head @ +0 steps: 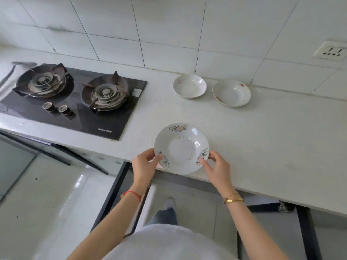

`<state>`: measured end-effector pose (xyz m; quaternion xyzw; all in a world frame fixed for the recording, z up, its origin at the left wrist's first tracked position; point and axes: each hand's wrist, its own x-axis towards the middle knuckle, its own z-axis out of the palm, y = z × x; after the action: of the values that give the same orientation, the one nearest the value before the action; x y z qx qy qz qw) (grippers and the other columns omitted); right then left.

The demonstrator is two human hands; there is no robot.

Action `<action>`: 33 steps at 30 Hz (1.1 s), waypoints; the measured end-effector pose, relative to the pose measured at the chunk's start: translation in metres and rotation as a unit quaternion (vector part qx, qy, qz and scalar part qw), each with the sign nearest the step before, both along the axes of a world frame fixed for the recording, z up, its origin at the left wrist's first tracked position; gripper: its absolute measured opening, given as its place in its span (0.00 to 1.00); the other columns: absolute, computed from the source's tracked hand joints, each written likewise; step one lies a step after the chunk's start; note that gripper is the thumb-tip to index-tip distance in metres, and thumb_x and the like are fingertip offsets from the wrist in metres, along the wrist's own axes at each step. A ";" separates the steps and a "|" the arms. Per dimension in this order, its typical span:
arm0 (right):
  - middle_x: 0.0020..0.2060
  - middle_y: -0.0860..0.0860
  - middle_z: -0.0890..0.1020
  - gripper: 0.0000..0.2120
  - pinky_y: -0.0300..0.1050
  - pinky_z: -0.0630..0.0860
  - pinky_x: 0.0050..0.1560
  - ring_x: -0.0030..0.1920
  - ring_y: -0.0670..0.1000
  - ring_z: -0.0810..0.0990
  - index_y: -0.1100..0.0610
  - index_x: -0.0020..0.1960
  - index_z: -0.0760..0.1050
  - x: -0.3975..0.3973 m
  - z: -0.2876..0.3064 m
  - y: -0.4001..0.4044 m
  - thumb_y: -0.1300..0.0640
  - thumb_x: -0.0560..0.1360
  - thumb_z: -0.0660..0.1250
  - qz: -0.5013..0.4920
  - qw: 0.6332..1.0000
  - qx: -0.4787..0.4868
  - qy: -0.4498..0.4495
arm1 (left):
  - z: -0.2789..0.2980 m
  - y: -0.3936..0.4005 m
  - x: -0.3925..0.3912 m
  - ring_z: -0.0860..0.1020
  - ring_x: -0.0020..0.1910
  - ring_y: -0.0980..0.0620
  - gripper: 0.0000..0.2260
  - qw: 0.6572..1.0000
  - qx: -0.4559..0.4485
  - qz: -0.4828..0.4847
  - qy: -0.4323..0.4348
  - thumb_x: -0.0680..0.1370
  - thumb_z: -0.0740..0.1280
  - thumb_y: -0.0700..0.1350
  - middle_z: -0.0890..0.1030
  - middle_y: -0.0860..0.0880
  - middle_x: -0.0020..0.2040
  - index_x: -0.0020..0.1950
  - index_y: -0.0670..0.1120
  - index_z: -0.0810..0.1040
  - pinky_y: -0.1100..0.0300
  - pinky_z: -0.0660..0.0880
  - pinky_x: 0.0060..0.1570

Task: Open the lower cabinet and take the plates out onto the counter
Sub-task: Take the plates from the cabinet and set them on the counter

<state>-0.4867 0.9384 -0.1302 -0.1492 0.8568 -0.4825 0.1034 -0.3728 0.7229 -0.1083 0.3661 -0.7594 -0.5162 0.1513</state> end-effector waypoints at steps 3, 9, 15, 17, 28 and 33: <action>0.47 0.39 0.82 0.10 0.25 0.70 0.51 0.51 0.42 0.80 0.50 0.54 0.78 -0.032 -0.006 -0.030 0.54 0.73 0.71 -0.007 1.000 0.009 0.000 | -0.008 -0.032 -0.035 0.80 0.40 0.70 0.08 1.000 0.003 -0.004 -0.024 0.72 0.73 0.43 0.81 0.67 0.36 0.47 0.55 0.85 0.77 0.72 0.43; 0.49 0.45 0.83 0.11 0.42 0.76 0.55 0.52 0.46 0.80 0.54 0.55 0.78 -0.084 -0.018 -0.072 0.54 0.73 0.71 -0.022 0.999 0.030 -0.009 | -0.021 -0.073 -0.091 0.81 0.41 0.68 0.08 0.998 0.038 0.000 -0.042 0.72 0.72 0.41 0.86 0.58 0.41 0.48 0.50 0.86 0.78 0.72 0.38; 0.51 0.46 0.83 0.12 0.45 0.77 0.56 0.54 0.47 0.80 0.54 0.57 0.78 -0.117 -0.029 -0.094 0.54 0.74 0.70 -0.028 0.998 0.037 -0.029 | -0.031 -0.095 -0.128 0.82 0.46 0.60 0.08 0.998 0.041 -0.003 -0.056 0.72 0.73 0.42 0.86 0.56 0.45 0.50 0.50 0.86 0.67 0.77 0.50; 0.51 0.46 0.83 0.13 0.46 0.77 0.56 0.54 0.47 0.80 0.55 0.57 0.78 -0.124 -0.032 -0.098 0.54 0.74 0.70 -0.028 0.998 0.041 -0.035 | -0.033 -0.099 -0.134 0.82 0.47 0.60 0.09 0.997 0.044 -0.003 -0.058 0.72 0.73 0.42 0.86 0.55 0.45 0.51 0.50 0.86 0.63 0.78 0.53; 0.51 0.48 0.83 0.15 0.41 0.76 0.54 0.54 0.47 0.79 0.55 0.58 0.77 -0.135 -0.041 -0.104 0.52 0.73 0.72 -0.030 0.996 0.060 -0.056 | -0.049 -0.108 -0.146 0.82 0.46 0.63 0.09 0.994 0.078 -0.013 -0.080 0.71 0.74 0.43 0.86 0.59 0.42 0.50 0.54 0.86 0.64 0.79 0.53; 0.51 0.48 0.83 0.16 0.35 0.74 0.51 0.54 0.47 0.80 0.56 0.58 0.77 -0.131 -0.047 -0.102 0.52 0.73 0.72 -0.028 0.996 0.064 -0.060 | -0.051 -0.107 -0.142 0.82 0.43 0.66 0.13 0.994 0.074 -0.029 -0.080 0.71 0.75 0.44 0.84 0.64 0.38 0.40 0.65 0.82 0.68 0.78 0.49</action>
<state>-0.6174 0.8363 -0.1767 -0.0892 0.8819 -0.4379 0.1503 -0.5145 0.6164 -0.1595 0.3943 -0.7389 -0.5443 0.0478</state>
